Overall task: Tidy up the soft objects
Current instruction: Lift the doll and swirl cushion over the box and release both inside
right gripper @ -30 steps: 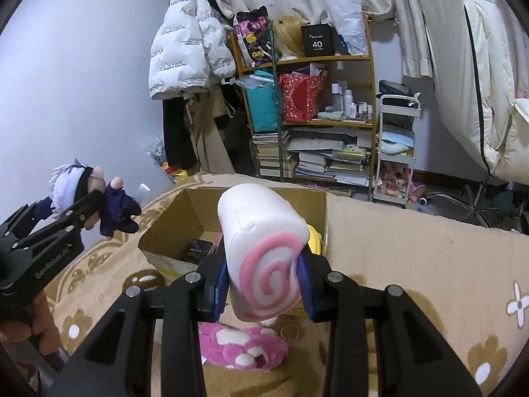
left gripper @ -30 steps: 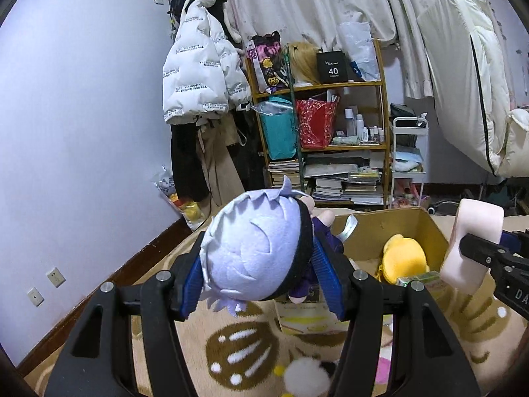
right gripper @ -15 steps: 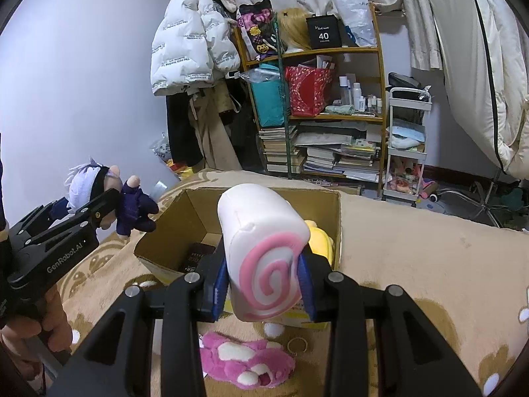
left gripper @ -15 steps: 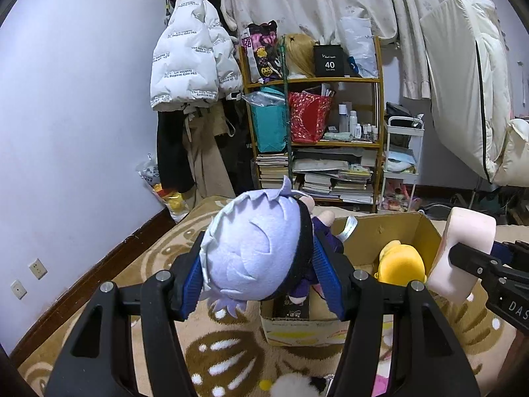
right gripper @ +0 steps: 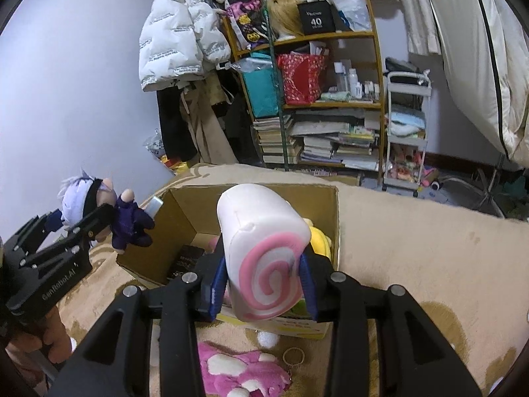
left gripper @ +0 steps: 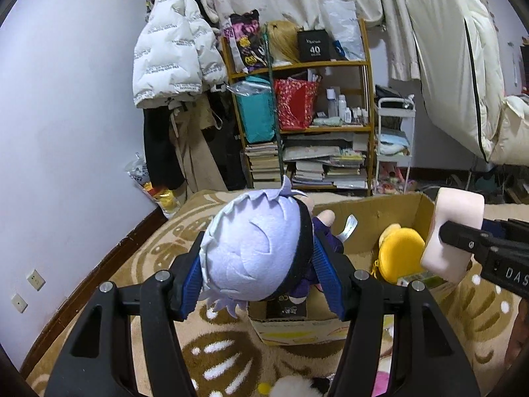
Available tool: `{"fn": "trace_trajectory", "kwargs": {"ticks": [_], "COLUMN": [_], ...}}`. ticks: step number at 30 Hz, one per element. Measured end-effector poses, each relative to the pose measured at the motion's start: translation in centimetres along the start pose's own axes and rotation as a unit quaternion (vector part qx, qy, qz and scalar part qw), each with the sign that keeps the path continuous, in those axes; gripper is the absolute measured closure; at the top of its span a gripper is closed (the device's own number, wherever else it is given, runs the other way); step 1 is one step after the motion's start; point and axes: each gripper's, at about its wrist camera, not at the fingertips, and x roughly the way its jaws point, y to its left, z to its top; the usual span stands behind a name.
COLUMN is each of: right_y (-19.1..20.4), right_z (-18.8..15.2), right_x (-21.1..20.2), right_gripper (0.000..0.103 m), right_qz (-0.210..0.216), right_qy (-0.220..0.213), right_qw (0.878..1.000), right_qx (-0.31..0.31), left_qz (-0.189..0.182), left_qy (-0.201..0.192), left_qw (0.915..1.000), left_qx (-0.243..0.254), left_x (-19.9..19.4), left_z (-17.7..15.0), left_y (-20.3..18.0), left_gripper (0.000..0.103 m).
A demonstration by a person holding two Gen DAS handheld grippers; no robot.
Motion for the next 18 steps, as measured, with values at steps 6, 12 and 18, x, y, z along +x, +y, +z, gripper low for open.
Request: {"fn": "trace_trajectory", "kwargs": {"ticks": [6, 12, 18], "right_y": [-1.0, -1.0, -0.9], "right_z": [-0.2, -0.3, -0.6], "right_x": [0.8, 0.9, 1.2], "right_gripper": [0.06, 0.057, 0.053], "right_qz": [0.005, 0.007, 0.007], "right_qy": [0.009, 0.012, 0.023], "right_qw": [1.0, 1.0, 0.999], "right_qx": [0.017, 0.019, 0.023], "left_qz": [-0.006, -0.01, -0.006], "left_qy": [0.014, 0.035, 0.05], "left_qw": [0.9999, 0.9993, 0.9987], "left_qx": [0.007, 0.011, 0.012], "left_x": [1.1, 2.2, 2.8], "left_z": [-0.3, -0.7, -1.2], "left_y": [-0.5, -1.0, -1.0], "left_gripper": [0.043, 0.041, 0.028]}}
